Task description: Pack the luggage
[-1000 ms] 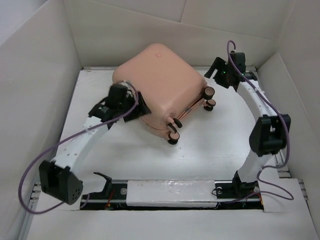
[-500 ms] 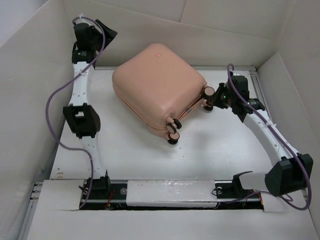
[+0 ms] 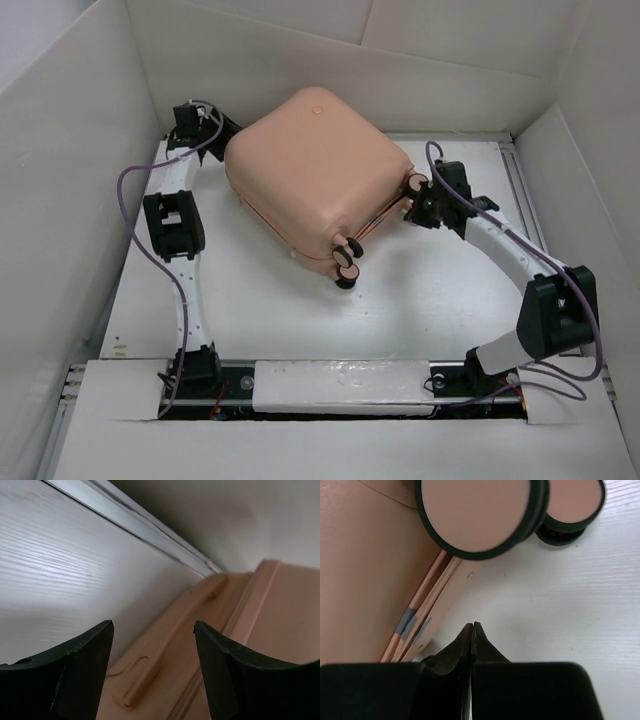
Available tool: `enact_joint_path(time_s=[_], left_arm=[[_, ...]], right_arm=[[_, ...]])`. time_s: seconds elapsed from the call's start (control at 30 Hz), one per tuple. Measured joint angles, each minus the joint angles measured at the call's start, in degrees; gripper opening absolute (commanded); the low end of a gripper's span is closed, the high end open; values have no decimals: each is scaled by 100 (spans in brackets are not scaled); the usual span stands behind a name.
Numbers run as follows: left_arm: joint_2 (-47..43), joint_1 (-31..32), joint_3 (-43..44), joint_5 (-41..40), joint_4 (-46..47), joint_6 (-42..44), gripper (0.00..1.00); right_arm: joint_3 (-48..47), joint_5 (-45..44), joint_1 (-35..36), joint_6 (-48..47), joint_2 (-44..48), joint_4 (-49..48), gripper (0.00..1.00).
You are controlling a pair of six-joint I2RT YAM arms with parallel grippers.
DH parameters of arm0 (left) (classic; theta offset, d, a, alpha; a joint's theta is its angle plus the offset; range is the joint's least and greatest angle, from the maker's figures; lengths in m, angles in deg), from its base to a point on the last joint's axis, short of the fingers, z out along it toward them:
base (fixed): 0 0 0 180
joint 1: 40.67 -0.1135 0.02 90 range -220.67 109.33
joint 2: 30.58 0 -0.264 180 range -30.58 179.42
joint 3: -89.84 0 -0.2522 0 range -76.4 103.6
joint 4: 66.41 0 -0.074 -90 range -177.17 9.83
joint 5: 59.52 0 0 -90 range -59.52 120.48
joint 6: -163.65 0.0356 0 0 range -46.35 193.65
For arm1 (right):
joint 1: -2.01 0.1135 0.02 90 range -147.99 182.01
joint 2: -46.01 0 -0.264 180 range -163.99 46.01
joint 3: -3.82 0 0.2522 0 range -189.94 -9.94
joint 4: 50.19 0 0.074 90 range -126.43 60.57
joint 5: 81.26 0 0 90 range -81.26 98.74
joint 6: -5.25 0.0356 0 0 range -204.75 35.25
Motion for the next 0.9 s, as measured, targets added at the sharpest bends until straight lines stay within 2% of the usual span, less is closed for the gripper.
enact_joint_path(time_s=[0.1, 0.2, 0.33, 0.47, 0.57, 0.7, 0.8, 0.9], left_arm=[[-105, 260, -378, 262, 267, 57, 62], [-299, 389, -905, 109, 442, 151, 60], [-1169, 420, -2332, -31, 621, 275, 58], [-2465, 433, -4135, -503, 857, 487, 55], [-3471, 503, -5383, -942, 833, 651, 53], [-4765, 852, -6776, -1753, 859, 728, 53], [-5716, 1331, -7602, -2236, 472, 748, 53], [-6535, 1926, -8111, -2271, -313, 767, 55]], right_arm=[[-4, 83, 59, 17, -365, -308, 0], [-96, 92, 127, 59, -734, -490, 0], [-308, -42, 179, 59, -1154, -487, 0], [-695, -304, 157, -50, -1585, -160, 0], [-1311, -380, 61, -308, -1998, 256, 0], [-2673, -385, -234, -927, -2852, 1016, 0], [-3534, -385, -483, -1093, -3418, 944, 0], [-4334, -232, -590, -1069, -3812, 726, 2]])
